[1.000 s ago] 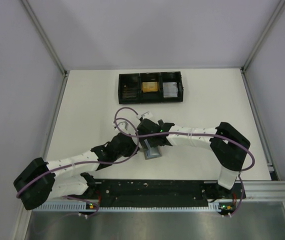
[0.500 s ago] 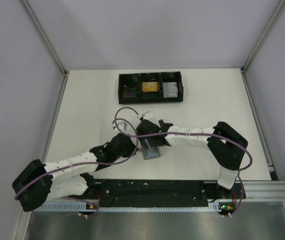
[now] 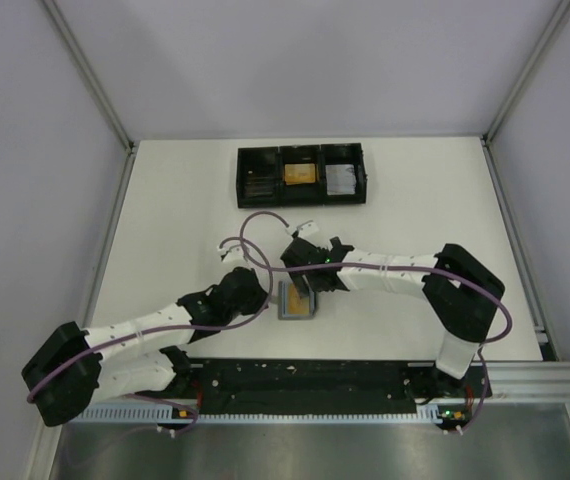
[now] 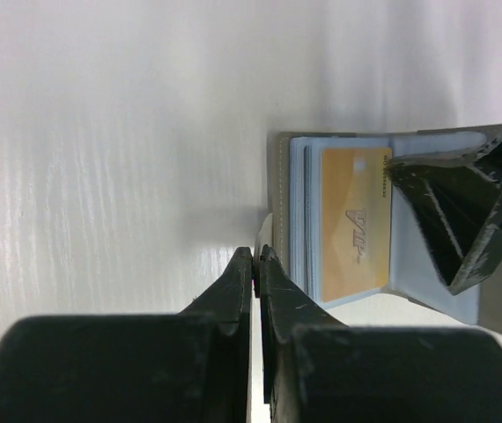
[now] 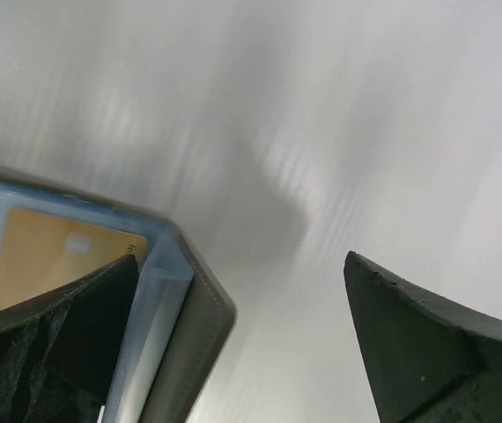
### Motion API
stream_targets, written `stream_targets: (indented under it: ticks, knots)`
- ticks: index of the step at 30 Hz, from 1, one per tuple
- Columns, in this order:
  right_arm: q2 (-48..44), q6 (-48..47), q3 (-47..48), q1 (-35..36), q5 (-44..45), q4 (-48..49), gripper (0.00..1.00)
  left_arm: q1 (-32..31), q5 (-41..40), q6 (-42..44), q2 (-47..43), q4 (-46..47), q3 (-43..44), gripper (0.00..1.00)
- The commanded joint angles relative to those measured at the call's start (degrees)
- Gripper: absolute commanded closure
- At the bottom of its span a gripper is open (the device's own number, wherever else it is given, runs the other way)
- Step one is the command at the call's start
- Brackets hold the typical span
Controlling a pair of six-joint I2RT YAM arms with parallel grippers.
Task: Take the credit cards out of the card holder
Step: Open the card holder at the center of the board.
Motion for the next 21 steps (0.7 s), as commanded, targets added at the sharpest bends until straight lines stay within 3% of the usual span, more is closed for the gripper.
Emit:
stream_targets:
  ticks: [1, 14, 16, 19, 21]
  knots:
    - [-3.91, 0.15, -1.49, -1.83, 1.35, -2.60, 0.02, 0.28, -2.16, 0.09, -0.39, -0.17, -0.06, 1.00]
    - [-7.78, 0.32, -10.62, -5.08, -4.08, 4.68, 0.05, 1.33, -2.69, -0.70, -0.74, -0.52, -1.12, 1.00]
    - [-9.27, 0.85, -13.61, -6.13, -7.07, 7.93, 0.08, 1.59, -2.69, -0.79, -1.18, -0.69, -1.20, 1.00]
    - [-11.20, 1.21, -16.87, -7.11, -10.07, 12.33, 0.24, 1.95, -2.69, -0.70, -1.71, -1.05, -1.03, 0.99]
    - [-11.56, 1.03, -17.66, -7.11, -10.69, 13.65, 0.28, 2.12, -2.25, -0.70, -2.15, -1.31, -0.77, 0.96]
